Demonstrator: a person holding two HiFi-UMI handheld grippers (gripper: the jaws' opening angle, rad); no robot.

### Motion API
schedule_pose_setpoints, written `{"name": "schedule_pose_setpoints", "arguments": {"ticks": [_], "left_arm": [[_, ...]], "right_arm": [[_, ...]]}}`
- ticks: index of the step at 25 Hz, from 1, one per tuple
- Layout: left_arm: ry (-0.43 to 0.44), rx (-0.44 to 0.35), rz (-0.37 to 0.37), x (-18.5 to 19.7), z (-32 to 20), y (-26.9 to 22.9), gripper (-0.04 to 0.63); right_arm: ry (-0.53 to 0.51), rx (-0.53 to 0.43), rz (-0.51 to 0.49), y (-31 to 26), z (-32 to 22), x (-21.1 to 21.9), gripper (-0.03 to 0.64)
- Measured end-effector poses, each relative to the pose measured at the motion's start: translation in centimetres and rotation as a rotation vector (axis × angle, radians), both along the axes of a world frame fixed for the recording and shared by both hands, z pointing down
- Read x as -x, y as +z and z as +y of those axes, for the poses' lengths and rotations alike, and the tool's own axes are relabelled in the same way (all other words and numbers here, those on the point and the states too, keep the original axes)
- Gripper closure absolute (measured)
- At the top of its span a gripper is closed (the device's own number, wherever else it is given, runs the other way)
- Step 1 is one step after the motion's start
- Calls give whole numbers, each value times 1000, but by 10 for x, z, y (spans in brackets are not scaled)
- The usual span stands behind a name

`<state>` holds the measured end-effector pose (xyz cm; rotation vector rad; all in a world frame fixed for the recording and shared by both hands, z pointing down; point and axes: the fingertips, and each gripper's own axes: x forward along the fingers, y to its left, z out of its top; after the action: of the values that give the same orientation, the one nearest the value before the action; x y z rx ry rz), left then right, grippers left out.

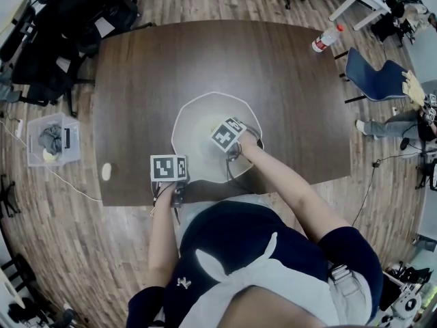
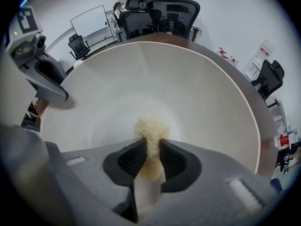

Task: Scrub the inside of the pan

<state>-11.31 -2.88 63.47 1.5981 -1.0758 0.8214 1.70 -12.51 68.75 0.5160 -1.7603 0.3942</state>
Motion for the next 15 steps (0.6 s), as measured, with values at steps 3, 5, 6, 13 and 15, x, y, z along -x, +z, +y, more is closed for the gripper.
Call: {"name": "schedule_pose_setpoints", "arguments": {"ticks": [3,5,6,13,15], "left_arm": [[2,1,-1,0,0,1,508],[2,3,-1,1,0,0,509],[2,3,-1,1,0,0,509],[6,2,-2,1,1,-1,508],[5,3,-4,0,1,0,508]], "right_arm": [[10,20,-3,1,3,-3,534],[21,35,-5,1,6,-4,534],[26,42,-5,0,8,-4,534],[-23,13,-35,-4,26,2,534],[-55,-1,-52,-4,33,7,534]]}}
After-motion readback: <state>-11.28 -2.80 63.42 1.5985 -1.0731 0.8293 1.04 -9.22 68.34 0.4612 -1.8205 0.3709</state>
